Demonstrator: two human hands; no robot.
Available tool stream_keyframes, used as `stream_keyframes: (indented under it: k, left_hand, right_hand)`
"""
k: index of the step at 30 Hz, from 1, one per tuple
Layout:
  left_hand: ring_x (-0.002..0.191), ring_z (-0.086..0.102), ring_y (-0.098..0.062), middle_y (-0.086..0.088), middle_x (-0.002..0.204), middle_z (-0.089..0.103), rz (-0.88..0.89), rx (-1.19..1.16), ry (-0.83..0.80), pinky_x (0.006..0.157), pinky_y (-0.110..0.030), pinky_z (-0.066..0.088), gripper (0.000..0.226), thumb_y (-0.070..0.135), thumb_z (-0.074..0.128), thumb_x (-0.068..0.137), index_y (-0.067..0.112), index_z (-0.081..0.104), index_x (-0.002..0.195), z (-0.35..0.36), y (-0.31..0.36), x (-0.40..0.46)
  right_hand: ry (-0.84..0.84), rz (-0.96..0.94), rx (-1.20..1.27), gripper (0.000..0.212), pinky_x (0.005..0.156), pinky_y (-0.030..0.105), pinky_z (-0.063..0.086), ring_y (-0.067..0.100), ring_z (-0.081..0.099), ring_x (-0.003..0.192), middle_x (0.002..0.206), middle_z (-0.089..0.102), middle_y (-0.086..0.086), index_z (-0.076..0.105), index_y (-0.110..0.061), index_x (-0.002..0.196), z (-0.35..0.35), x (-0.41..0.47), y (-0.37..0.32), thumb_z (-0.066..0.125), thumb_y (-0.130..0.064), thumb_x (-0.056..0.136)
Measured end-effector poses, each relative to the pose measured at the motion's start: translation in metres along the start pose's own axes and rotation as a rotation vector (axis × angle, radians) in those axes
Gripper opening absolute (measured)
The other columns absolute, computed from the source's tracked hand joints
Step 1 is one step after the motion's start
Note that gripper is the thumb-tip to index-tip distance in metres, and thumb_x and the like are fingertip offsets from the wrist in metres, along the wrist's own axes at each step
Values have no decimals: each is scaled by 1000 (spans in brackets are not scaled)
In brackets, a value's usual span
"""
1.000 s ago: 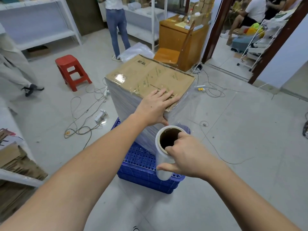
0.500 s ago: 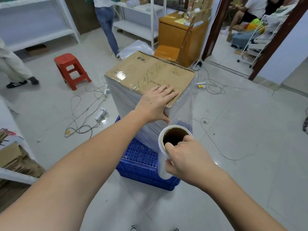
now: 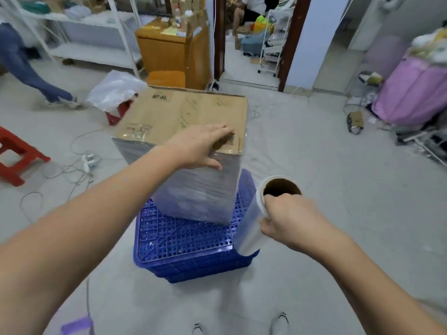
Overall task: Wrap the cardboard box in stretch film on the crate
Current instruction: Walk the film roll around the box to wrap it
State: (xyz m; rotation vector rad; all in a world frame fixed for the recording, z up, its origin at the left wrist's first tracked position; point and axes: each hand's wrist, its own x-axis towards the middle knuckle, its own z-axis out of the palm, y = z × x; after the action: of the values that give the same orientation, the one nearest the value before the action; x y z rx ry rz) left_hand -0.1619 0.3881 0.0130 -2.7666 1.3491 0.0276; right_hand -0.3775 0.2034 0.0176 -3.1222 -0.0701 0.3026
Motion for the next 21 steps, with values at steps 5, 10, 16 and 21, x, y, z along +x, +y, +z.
stream_keyframes:
  k: [5,10,16,21]
  left_hand:
    - [158,10,-28,-8,173,10,48,88,-18,127,-41,7,120,90,53,75,27,7,166,-7,-54,-20]
    - [159,7,-29,-4,173,4,-49,39,2,128,-45,8,119,103,17,74,28,7,166,15,-64,-26]
    - [159,11,-30,-4,173,8,-95,81,17,127,-47,14,109,96,20,81,28,9,166,21,-57,-15]
    - [158,12,-30,-3,173,8,-115,98,15,127,-47,16,107,95,16,82,29,7,165,20,-48,-6]
  right_hand:
    - [130,242,-23,55,49,30,30,15,44,54,58,48,-6,43,-21,68,8,1,-23,42,-75,80]
    - [186,271,-33,69,57,31,31,19,47,62,59,44,-6,39,-21,63,17,4,-26,35,-89,75]
    - [284,46,-105,67,51,27,18,22,37,59,49,24,-8,24,-17,55,22,-10,-17,60,-68,79]
    - [450,-213,-132,59,53,23,20,21,22,45,34,32,-4,32,-21,47,24,-7,-37,81,-53,57]
